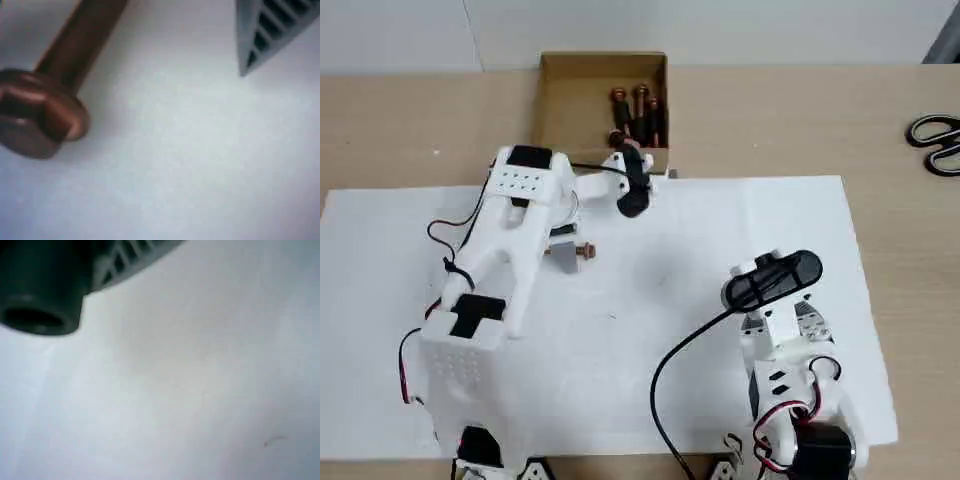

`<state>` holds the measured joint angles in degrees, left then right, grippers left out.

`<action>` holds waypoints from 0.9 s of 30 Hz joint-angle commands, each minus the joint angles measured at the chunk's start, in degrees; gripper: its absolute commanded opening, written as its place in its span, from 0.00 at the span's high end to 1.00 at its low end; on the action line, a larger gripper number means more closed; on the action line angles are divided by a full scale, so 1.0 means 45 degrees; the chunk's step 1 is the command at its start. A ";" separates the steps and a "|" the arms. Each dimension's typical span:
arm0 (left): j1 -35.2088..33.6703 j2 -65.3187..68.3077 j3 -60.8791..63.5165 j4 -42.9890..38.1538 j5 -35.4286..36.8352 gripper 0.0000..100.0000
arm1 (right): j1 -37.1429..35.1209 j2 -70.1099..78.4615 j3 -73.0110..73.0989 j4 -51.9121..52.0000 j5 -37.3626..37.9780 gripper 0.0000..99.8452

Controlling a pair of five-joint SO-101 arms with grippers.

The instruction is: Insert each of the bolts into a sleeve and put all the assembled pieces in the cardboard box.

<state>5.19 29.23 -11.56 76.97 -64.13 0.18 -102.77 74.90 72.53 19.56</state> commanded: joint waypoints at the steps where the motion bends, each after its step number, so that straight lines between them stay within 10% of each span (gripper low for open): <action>1: 0.0059 -0.0059 -0.0440 -0.0234 -0.0020 0.69 | 0.0049 0.0029 -0.0078 -0.0361 -0.0078 1.00; 13: 0.0742 -0.0059 -0.0459 -0.0391 -0.0020 0.95 | 0.0029 0.0029 -0.0078 -0.0361 -0.0078 1.00; 27: 0.0821 -0.0195 -0.0518 0.1680 -0.0039 1.00 | 0.0049 0.0029 -0.0078 -0.0361 -0.0078 1.00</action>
<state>8.53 29.23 -12.09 81.98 -64.40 0.18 -102.77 74.90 72.53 19.56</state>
